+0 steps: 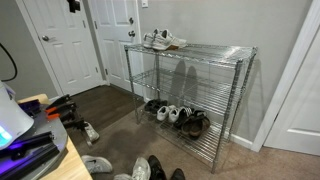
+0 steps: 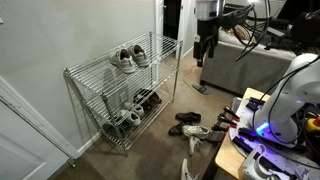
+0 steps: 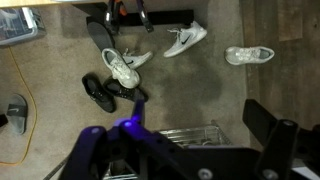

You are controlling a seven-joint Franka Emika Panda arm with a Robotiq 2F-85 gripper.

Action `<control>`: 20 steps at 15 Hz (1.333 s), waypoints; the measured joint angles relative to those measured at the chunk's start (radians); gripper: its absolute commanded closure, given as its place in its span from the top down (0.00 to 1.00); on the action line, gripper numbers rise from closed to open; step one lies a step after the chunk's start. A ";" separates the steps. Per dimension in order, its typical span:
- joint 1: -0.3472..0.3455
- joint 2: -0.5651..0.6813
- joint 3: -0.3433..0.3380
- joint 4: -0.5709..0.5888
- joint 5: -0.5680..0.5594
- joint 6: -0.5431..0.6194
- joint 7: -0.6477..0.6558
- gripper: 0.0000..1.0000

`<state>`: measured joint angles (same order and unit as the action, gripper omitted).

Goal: Move the white shoes to the right

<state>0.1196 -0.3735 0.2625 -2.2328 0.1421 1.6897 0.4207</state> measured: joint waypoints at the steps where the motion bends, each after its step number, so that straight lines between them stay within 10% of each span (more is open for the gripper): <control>1: 0.000 0.034 0.014 0.010 -0.002 0.046 0.042 1.00; 8: 0.001 0.261 0.040 0.156 -0.141 0.370 0.331 1.00; 20: 0.057 0.401 0.006 0.248 -0.439 0.484 0.631 1.00</control>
<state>0.1763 0.0276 0.2685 -1.9845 -0.2967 2.1736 1.0517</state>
